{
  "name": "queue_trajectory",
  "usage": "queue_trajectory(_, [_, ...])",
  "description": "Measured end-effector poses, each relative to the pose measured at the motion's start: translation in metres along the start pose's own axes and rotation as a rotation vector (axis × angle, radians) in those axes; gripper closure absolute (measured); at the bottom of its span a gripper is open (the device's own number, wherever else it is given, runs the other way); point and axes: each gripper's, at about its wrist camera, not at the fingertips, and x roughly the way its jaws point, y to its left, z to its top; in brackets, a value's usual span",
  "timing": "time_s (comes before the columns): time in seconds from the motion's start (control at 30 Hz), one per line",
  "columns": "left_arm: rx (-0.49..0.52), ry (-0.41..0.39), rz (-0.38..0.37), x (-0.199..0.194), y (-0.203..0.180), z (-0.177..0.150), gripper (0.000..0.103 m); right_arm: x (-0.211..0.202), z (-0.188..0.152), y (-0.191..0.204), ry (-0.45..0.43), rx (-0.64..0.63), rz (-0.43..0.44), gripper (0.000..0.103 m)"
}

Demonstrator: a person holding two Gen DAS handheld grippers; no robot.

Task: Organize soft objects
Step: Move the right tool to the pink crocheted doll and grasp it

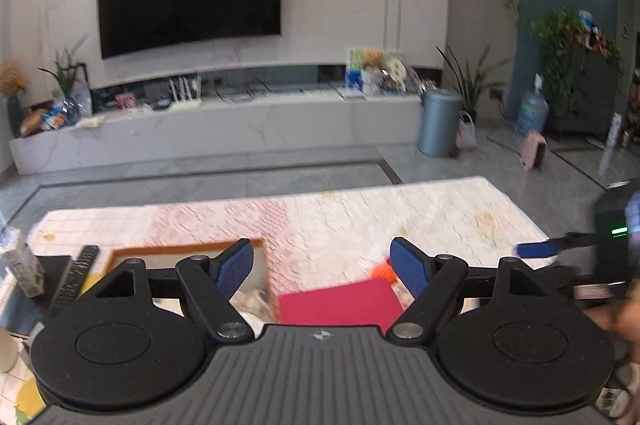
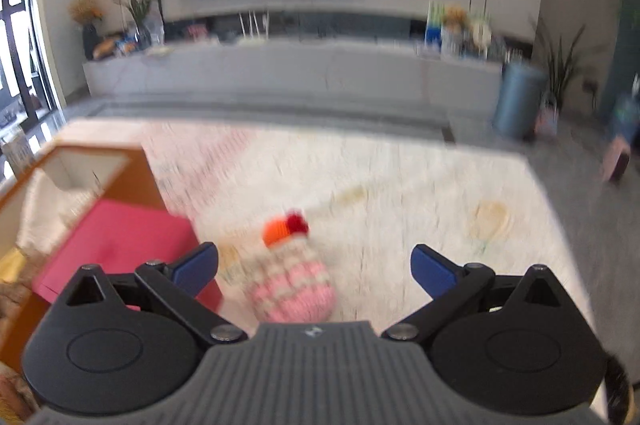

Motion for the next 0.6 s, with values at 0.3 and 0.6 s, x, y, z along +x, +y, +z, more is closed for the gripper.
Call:
queue_trajectory(0.3, [-0.009,0.129,-0.015,0.033,0.0,0.003,0.012,0.099,-0.031,0.007,0.071,-0.143,-0.004,0.003])
queue_trajectory(0.6, [-0.013,0.154,-0.002,0.036,-0.006,0.005,0.012,0.129,-0.028,-0.007,0.117,-0.076,0.051,0.003])
